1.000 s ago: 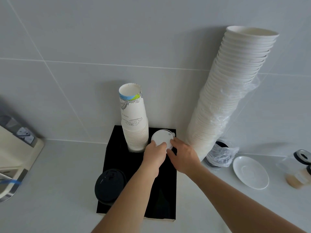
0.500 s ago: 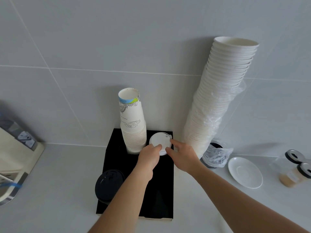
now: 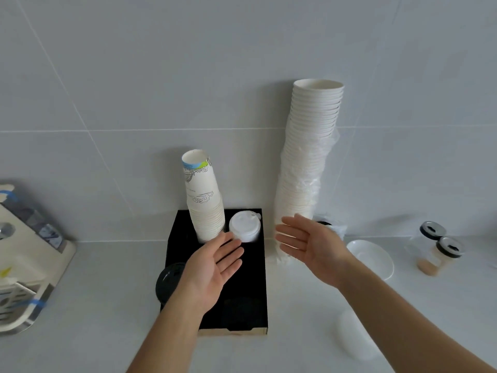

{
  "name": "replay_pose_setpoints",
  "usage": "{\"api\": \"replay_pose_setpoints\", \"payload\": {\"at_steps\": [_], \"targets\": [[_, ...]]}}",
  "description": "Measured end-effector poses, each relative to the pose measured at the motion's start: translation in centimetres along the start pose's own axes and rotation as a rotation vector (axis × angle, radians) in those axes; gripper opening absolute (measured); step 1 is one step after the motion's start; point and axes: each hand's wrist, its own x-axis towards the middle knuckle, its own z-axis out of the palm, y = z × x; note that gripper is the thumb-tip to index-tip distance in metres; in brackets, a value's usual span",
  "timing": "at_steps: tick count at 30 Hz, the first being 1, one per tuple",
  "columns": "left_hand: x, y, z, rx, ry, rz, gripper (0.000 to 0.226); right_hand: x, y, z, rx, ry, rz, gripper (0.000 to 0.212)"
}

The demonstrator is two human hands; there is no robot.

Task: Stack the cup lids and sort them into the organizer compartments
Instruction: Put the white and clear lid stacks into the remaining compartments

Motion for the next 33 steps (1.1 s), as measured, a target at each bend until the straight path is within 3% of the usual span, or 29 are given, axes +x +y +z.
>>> {"api": "replay_pose_setpoints", "payload": {"at_steps": [16,23,33], "targets": [[-4.5,-8.1,4.3,0.055,-0.051,-0.155,0.030,-8.3,0.9,-15.0,0.197,0.214,-0.011,0.033],[-3.2,-14.0,6.0,0.165,-0.016,-0.271,0.022,-9.2,3.7,-20.5,0.024,0.330,-0.006,0.024],[-1.4,-20.7,9.5,0.493,0.001,-0.335,0.038,-7.3,8.5,-25.7,-0.152,0.347,0.131,0.025]]}}
